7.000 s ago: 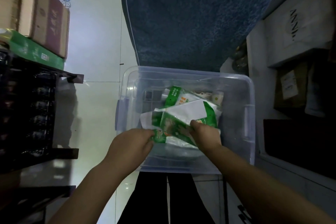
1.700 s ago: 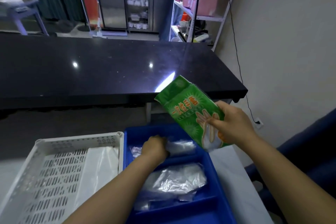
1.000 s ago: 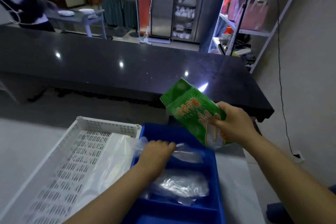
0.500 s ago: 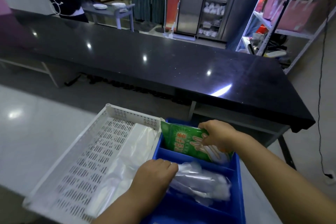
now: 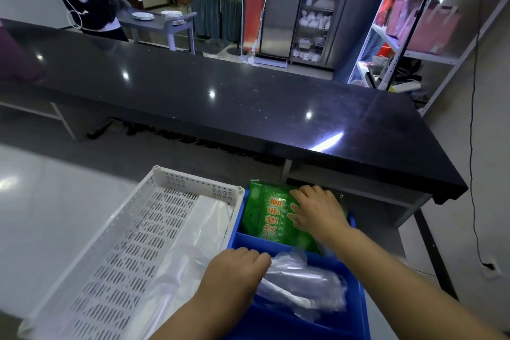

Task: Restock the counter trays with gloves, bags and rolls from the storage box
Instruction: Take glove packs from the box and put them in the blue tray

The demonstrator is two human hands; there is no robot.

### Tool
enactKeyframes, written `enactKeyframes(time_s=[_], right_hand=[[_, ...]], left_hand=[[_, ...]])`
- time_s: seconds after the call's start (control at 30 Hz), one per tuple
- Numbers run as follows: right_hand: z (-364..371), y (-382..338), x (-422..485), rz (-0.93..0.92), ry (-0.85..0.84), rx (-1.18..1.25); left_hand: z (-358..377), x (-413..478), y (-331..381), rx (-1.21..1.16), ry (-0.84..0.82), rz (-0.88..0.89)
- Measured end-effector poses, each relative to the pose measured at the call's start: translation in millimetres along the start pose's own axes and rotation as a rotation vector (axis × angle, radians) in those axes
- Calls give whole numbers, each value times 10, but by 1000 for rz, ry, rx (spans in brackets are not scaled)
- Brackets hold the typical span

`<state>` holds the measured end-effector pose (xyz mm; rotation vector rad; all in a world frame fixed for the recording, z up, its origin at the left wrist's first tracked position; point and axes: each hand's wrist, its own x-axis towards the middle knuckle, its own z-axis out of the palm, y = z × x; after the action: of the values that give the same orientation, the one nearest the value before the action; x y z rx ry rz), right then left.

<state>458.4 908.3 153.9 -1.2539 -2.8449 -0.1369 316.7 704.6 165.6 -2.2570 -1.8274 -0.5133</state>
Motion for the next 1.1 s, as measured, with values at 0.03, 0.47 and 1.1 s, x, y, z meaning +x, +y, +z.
enactKeyframes(time_s=[0.03,0.47,1.1], right_hand=[[42,-11,-14,17,-19,13],[131,-11,-84,92,43,52],[-511,22,-665,-26,-185,603]], left_hand=[[16,0,0,-8,-5,3],[100,12,-22,-41,-40,-1],[21,720,19,-39,-66,-5]])
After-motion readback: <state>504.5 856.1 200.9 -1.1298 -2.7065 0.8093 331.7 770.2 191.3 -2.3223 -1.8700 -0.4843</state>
